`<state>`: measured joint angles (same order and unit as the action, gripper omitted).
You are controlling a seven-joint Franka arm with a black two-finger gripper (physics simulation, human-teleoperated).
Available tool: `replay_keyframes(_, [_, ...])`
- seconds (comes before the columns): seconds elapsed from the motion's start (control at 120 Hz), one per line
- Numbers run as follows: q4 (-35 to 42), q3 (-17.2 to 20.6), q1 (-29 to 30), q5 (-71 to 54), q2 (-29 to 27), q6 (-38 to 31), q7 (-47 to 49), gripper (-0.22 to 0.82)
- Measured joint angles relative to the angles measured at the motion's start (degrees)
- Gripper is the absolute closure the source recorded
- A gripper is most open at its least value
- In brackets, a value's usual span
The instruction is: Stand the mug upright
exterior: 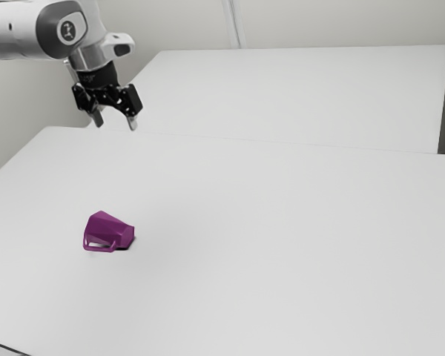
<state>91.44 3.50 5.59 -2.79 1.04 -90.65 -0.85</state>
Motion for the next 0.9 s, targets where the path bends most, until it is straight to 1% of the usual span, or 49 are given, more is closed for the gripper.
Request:
replay_keyframes(0.283, [0.55,0.27,-0.48,-0.01,-0.13,-1.93,-0.11,0.00])
replay_keyframes(0.433, [5.07,0.36,-1.35,2.94,-0.72,-2.66,-0.13,0.00])
replay_keyframes(0.608, [12.28,0.29,-1.94,4.55,-2.92,-5.98,-0.80,0.00])
replay_keyframes(0.708, [14.83,0.22,0.10,4.77,-2.83,-8.57,-1.92,0.00])
replay_keyframes(0.9, [18.12,0.19,7.46,4.50,-2.53,-13.16,-3.70,0.00])
